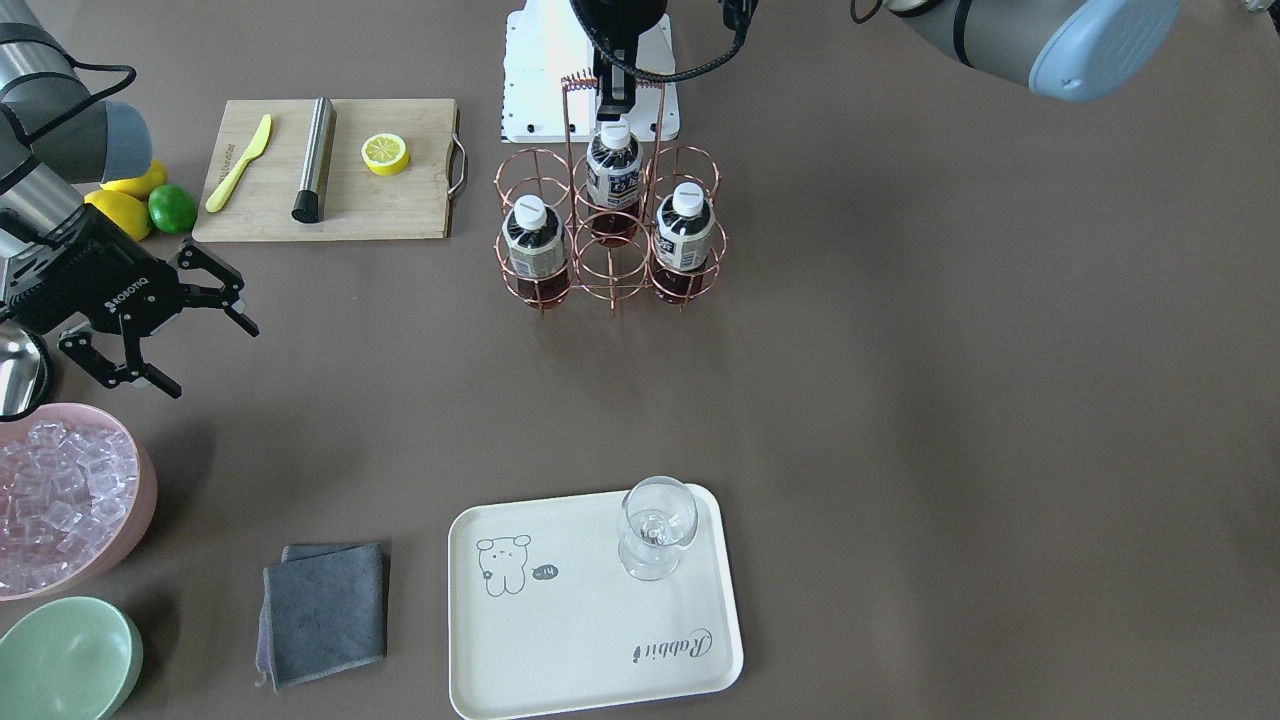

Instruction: Take tea from basket to plate

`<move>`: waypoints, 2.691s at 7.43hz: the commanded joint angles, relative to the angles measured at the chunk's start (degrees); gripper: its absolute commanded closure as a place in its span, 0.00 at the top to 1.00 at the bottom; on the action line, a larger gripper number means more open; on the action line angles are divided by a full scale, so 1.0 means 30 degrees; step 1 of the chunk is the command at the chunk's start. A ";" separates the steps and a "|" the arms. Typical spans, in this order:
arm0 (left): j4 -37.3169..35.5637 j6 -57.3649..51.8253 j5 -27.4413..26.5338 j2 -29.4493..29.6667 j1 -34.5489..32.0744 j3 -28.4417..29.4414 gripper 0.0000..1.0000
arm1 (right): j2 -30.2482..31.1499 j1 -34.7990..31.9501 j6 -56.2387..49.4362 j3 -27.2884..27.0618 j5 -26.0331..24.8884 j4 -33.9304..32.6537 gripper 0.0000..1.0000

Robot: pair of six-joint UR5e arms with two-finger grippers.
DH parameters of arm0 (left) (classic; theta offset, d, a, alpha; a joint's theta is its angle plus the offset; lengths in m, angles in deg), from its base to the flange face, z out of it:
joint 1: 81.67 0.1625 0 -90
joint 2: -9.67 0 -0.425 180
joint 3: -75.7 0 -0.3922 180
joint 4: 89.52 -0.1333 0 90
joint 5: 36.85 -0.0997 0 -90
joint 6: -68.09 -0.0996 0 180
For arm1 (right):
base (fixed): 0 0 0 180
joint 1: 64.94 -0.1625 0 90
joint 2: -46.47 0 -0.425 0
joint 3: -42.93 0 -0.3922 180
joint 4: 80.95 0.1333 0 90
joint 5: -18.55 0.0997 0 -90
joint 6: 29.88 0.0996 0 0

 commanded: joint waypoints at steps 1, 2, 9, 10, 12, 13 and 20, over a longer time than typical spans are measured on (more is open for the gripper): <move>0.0224 -0.0081 -0.0558 -0.0054 0.0078 0.0080 0.00 | -0.0293 0.0026 0.0546 0.0441 -0.1017 0.1945 1.00; 0.0544 -0.0081 -0.0820 -0.0490 0.0136 0.0051 0.00 | -0.0845 0.0056 0.0695 0.0352 -0.1107 0.1975 1.00; 0.1162 -0.0111 -0.0852 -0.1197 0.0107 -0.0183 0.00 | -0.1524 0.4563 0.0580 -0.0935 -0.5238 0.4934 1.00; 0.1162 -0.0082 -0.0794 -0.1313 0.0107 -0.0271 0.00 | -0.1611 0.4713 0.0492 -0.1286 -0.5238 0.4934 1.00; 0.1162 -0.0081 -0.0794 -0.1460 0.0107 -0.0562 0.00 | -0.1787 0.4890 0.0665 -0.1987 -0.5267 0.5022 1.00; 0.1162 -0.0081 -0.0794 -0.1461 0.0136 -0.0564 0.00 | -0.2165 0.4977 0.0638 -0.2167 -0.5123 0.4964 1.00; 0.1162 -0.0081 -0.0735 -0.1519 0.0137 -0.0564 0.00 | -0.2636 0.7930 0.0170 -0.1495 -0.6844 0.7221 1.00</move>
